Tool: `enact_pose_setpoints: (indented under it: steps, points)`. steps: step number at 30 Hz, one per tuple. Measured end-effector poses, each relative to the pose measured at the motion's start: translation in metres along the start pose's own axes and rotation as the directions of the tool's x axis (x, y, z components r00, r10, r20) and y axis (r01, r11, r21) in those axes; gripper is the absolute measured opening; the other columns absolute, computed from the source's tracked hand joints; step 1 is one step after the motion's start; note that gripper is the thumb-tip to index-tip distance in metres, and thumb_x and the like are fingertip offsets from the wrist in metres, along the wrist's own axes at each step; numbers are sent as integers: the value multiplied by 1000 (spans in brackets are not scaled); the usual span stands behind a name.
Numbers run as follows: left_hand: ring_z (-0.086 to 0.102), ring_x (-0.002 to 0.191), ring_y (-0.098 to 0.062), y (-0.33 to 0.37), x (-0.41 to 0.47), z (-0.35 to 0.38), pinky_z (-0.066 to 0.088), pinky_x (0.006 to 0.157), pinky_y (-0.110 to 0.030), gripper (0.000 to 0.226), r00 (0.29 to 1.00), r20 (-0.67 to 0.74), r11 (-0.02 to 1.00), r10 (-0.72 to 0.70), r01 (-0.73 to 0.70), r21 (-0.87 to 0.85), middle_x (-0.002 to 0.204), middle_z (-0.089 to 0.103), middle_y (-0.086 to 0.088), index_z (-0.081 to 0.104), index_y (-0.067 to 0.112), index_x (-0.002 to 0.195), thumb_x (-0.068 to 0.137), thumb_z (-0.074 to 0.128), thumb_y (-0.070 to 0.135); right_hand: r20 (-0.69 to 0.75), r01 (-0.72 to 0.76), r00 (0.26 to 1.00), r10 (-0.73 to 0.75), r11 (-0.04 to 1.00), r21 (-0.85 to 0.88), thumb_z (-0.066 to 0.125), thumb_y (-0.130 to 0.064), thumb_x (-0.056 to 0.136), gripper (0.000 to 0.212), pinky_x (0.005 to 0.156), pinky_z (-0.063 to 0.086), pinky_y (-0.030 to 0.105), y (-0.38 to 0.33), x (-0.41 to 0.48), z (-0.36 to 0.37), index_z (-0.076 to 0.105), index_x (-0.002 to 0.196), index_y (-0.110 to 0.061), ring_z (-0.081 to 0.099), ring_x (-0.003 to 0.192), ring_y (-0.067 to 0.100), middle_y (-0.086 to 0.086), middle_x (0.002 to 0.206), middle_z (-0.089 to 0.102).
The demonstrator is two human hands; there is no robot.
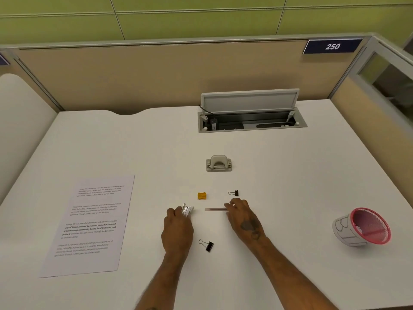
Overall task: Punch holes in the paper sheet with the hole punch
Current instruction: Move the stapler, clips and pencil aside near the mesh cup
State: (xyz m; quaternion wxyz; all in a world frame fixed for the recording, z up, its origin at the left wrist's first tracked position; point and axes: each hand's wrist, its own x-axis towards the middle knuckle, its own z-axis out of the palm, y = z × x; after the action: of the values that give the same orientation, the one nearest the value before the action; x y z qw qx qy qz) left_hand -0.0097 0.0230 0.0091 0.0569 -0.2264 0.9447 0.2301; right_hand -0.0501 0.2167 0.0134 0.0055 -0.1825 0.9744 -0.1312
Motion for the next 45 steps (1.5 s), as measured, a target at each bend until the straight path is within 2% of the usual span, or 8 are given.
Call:
enact_pose_setpoints:
  steps: [3, 6, 9, 12, 17, 21, 36, 45]
  points:
    - [62, 91, -42, 4, 12, -10, 51, 75, -45, 32, 998, -32, 984, 61, -66, -163, 125, 50, -14, 47, 7, 127, 97, 49, 16, 23, -6, 1000, 6, 1000, 0, 86, -5, 65, 26, 47, 56, 26, -3, 8, -5, 76, 90, -6, 69, 73, 25, 9, 87, 70]
    - [59, 90, -38, 9, 30, -17, 44, 82, -41, 35, 991, 2, 968, 134, -131, -213, 116, 63, -6, 41, 15, 121, 87, 50, 8, 56, -7, 998, 10, 998, -63, 84, -10, 70, 15, 50, 56, 27, -6, 11, -1, 75, 83, -11, 66, 73, 22, 6, 83, 67]
    - [57, 82, -32, 16, 45, -20, 44, 74, -36, 27, 984, 44, 970, 174, -164, -179, 101, 64, -2, 46, 20, 108, 83, 55, 15, 29, -30, 999, 34, 989, -142, 90, -11, 57, 22, 46, 53, 25, -6, 11, 2, 70, 65, -18, 63, 62, 17, 0, 68, 63]
    - [61, 86, -29, 21, 60, -17, 47, 68, -34, 18, 955, 90, 958, 284, -278, -77, 105, 57, -4, 58, 13, 103, 88, 59, 23, 15, -67, 997, 71, 979, -193, 92, -9, 48, 29, 41, 50, 22, -10, 9, 3, 66, 58, -20, 61, 58, 15, -2, 62, 61]
    - [63, 96, -27, 26, 77, -10, 51, 79, -36, 30, 918, 171, 933, 357, -359, -20, 127, 54, 4, 62, 19, 117, 90, 62, 30, 34, -28, 999, 40, 954, -299, 89, -6, 39, 31, 35, 43, 20, -10, 7, -2, 65, 54, -19, 61, 53, 15, -2, 58, 60]
    - [64, 97, -30, 30, 78, -4, 51, 78, -36, 32, 900, 207, 919, 383, -394, 15, 129, 54, 3, 62, 19, 119, 89, 63, 29, 33, 2, 999, 9, 943, -333, 89, -7, 41, 31, 37, 44, 21, -7, 6, -1, 64, 54, -20, 60, 52, 15, -2, 56, 59]
    - [62, 92, -33, 20, 65, -1, 51, 74, -41, 20, 939, 142, 949, 314, -313, -28, 112, 57, -6, 58, 12, 109, 97, 49, 25, 37, 17, 999, -5, 941, -338, 86, -1, 42, 34, 32, 38, 21, -9, -6, -1, 61, 55, -22, 58, 54, 11, -6, 56, 56]
    - [62, 92, -35, 35, 64, -13, 51, 76, -42, 19, 930, 51, 921, 364, -351, -170, 110, 61, -6, 58, 11, 107, 95, 57, 26, -41, -175, 985, 170, 961, -216, 89, 4, 36, 38, 31, 41, 20, -5, -11, -28, 65, 55, -18, 62, 55, 12, -6, 56, 59]
